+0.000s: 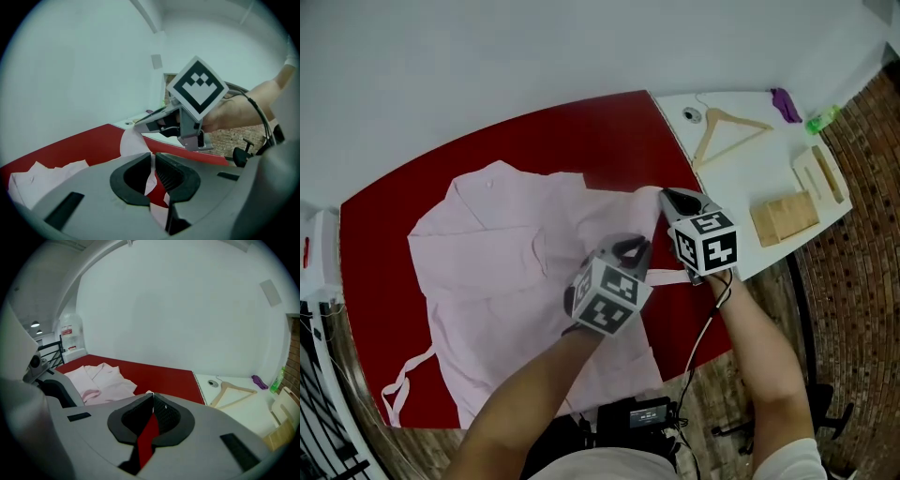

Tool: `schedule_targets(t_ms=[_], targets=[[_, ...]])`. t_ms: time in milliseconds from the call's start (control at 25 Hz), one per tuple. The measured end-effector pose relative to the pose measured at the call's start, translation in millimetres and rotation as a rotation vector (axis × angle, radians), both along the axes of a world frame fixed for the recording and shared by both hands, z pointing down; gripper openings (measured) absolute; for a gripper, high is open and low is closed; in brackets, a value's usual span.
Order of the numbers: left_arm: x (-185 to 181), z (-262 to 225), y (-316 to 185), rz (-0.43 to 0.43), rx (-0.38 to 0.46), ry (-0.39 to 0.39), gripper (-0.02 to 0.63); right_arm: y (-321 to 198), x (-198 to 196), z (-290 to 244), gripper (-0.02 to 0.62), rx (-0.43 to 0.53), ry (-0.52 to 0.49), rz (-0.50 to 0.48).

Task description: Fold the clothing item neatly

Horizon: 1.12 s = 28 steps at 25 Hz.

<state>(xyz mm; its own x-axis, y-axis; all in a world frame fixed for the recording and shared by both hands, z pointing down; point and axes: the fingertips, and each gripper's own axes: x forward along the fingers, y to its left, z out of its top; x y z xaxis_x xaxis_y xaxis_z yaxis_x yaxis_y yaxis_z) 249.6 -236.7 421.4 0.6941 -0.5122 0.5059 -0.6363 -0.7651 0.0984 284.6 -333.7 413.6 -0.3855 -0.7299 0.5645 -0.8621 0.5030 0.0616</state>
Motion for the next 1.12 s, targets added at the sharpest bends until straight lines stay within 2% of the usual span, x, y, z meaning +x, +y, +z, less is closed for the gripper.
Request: schedule_targets(t_ms=[400,640,800,1120], targets=[[-75.3,-30.0,5.1,-0.157,-0.077,0.189,0.034,3.0,-81.9,-38.7,0.02,0.039,-0.044,-0.064],[-126.4,-27.4,8.1,-0.26,-0.124,0.27,0.034,5.9,-135.8,-42.0,0.02,0.043,-0.042,-0.126],[-157.8,-24.0,11.4,-0.318,-0.144,0.304,0.034,7.9,-168.5,-38.6,0.02,0.037,-0.041,-0.163],[-216.9,-8.2,18.9,-0.419,-0.173,0.312,0.035,14.9,-236.6,-27.3,0.02,0.017,-0.028,-0.253]])
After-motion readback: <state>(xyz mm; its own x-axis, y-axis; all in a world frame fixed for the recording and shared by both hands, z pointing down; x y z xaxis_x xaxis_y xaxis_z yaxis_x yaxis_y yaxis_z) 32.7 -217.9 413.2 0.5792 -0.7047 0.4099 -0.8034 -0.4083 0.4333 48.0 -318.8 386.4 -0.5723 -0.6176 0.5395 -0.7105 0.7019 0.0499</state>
